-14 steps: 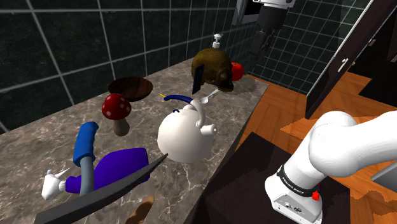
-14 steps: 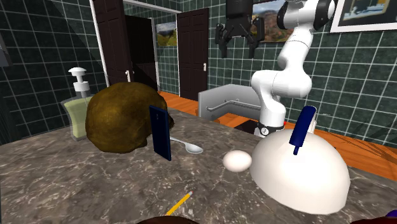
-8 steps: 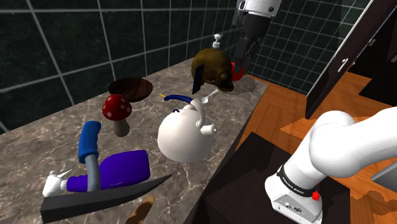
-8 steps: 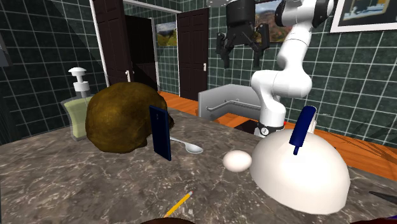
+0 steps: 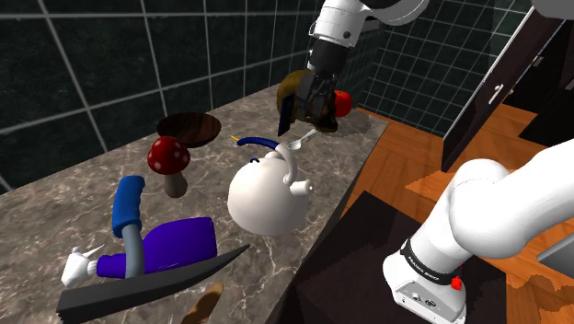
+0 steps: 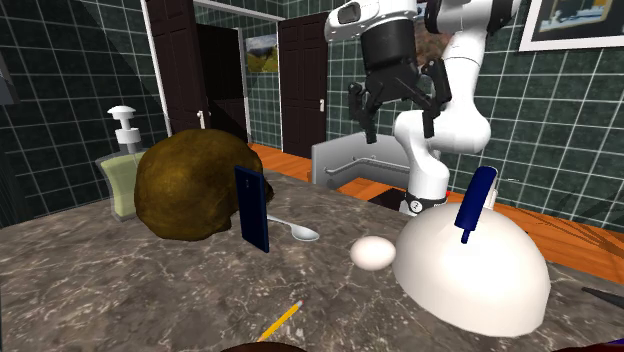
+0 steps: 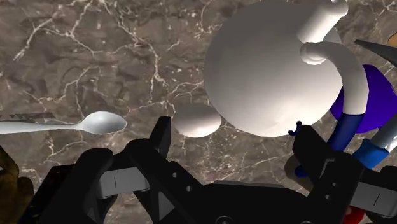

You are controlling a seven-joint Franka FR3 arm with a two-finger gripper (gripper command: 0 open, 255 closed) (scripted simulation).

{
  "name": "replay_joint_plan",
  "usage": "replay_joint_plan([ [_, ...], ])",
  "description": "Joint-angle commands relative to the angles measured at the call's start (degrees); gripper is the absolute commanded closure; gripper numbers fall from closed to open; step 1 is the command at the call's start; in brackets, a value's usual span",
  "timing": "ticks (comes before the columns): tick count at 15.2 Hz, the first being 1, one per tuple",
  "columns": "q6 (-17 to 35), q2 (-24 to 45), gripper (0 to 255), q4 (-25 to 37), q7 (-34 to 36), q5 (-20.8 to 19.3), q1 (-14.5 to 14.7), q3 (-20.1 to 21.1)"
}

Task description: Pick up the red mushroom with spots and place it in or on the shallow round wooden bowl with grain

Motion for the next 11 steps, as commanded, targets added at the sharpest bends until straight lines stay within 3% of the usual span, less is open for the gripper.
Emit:
replay_joint_plan([
  [1,3.05,3.21,0,0.77,0.39,2.77,1.19,0.64],
  [11,14.42,18.5,0,7.71,-0.65,15.8,6.42,3.02],
])
